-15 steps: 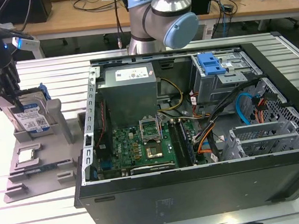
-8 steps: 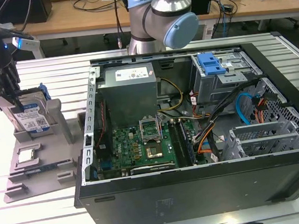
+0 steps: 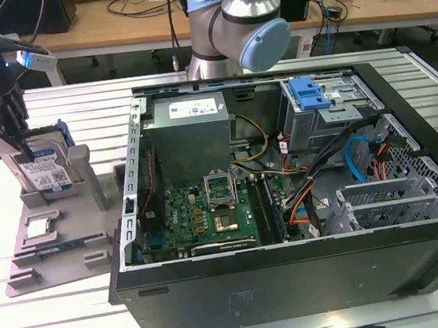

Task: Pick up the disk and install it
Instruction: 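Pick up the disk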

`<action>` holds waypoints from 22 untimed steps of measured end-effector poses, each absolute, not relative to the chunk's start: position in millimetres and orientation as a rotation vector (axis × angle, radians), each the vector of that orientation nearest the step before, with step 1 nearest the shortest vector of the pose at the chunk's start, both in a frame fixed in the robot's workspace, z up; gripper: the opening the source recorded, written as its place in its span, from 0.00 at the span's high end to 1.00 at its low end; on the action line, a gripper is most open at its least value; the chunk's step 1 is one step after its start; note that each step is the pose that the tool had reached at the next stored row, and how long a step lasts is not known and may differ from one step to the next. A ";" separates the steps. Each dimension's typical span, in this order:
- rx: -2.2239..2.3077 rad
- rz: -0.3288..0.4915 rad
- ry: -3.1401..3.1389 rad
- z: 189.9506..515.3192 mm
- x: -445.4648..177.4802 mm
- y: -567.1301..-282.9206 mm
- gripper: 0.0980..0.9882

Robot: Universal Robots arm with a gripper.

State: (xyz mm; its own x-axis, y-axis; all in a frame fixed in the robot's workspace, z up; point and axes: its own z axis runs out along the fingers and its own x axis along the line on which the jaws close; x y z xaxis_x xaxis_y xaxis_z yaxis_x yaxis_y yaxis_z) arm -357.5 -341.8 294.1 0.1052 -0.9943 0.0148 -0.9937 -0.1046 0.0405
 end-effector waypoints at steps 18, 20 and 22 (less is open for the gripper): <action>2.305 -0.025 -2.075 325.2 -357.5 -333.8 0.70; 2.305 -0.025 -2.075 329.1 -357.5 -333.2 0.70; 2.305 -0.025 -2.075 337.4 -357.5 -331.8 0.70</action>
